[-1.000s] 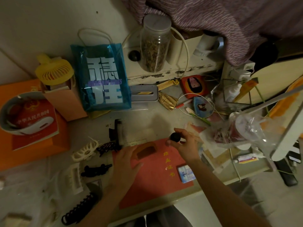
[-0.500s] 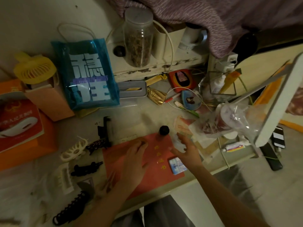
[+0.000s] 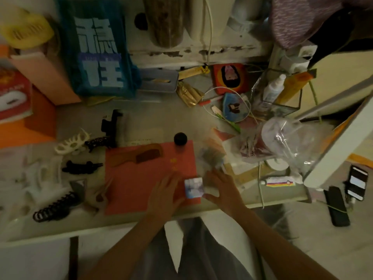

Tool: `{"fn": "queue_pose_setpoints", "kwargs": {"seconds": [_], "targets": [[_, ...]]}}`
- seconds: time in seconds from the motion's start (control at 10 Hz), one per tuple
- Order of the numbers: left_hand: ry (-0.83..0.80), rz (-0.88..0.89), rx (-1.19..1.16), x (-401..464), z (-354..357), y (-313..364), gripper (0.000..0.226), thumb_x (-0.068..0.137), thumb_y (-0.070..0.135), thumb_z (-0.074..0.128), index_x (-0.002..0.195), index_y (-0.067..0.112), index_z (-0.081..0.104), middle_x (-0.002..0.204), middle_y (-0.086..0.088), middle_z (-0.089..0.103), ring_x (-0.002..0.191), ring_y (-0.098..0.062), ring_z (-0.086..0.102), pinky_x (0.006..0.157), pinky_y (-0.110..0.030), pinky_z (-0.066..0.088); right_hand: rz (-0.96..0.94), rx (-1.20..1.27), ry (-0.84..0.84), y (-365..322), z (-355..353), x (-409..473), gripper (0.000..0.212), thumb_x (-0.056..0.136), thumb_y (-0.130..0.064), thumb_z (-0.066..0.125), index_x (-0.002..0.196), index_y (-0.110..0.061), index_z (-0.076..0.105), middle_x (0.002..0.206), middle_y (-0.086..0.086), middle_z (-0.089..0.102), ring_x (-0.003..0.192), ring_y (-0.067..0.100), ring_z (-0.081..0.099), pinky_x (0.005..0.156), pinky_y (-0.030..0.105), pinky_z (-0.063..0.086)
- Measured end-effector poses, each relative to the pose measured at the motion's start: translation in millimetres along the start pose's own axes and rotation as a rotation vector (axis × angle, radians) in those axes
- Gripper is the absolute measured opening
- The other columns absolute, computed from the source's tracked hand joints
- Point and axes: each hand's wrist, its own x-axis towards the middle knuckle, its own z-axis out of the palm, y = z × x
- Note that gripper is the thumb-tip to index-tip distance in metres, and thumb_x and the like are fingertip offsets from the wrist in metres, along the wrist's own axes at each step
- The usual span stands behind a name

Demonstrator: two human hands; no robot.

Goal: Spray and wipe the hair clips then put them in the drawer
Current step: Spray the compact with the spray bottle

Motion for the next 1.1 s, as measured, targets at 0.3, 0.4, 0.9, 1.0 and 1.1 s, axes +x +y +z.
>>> {"fn": "queue_pose_setpoints", "kwargs": {"seconds": [0.3,0.4,0.9,1.0,1.1], "targets": [[0.035,-0.107,-0.015,17,35,10,0.09,0.073,0.057,0.072,0.146,0.02,0.035,0.154,-0.006,0.028,0.142,-0.026,0.025,0.115,-0.036,0.019,0.031,-0.215,-0.242,32,3,2,0.068,0.09,-0.043,0.059,0.148,-0.02,0.03,0.159,0.003,0.018,0.147,0.02,0.011,0.119,0.031,0.005],[0.069,-0.084,-0.017,21,40,10,0.091,0.067,0.057,0.076,0.142,0.02,0.042,0.151,-0.008,0.034,0.14,-0.027,0.026,0.114,-0.038,0.021,0.052,-0.19,-0.266,37,4,1,0.071,0.089,-0.038,0.063,0.149,-0.02,0.028,0.159,0.002,0.015,0.147,0.019,0.011,0.118,0.029,0.006],[0.196,0.028,0.094,21,34,-10,0.069,0.062,0.037,0.087,0.122,0.011,0.063,0.123,-0.011,0.06,0.112,-0.033,0.056,0.097,-0.039,0.039,0.058,-0.12,-0.303,35,0,-7,0.074,0.087,-0.031,0.067,0.148,-0.017,0.028,0.159,0.004,0.017,0.146,0.021,0.013,0.12,0.034,0.011],[0.272,0.047,0.01,12,15,-4,0.068,0.06,0.034,0.088,0.119,0.011,0.065,0.116,-0.009,0.063,0.105,-0.03,0.058,0.094,-0.034,0.037,0.167,0.164,-0.279,20,-8,-5,0.069,0.088,-0.019,0.068,0.146,-0.016,0.032,0.153,0.008,0.032,0.141,0.023,0.028,0.116,0.034,0.024],[0.29,0.084,-0.055,6,-10,6,0.067,0.062,0.033,0.088,0.121,0.013,0.064,0.114,-0.005,0.063,0.105,-0.024,0.058,0.097,-0.034,0.041,0.347,0.591,-0.212,0,-19,-3,0.064,0.085,-0.014,0.069,0.142,-0.017,0.04,0.144,0.005,0.042,0.13,0.019,0.042,0.105,0.032,0.041]]}}
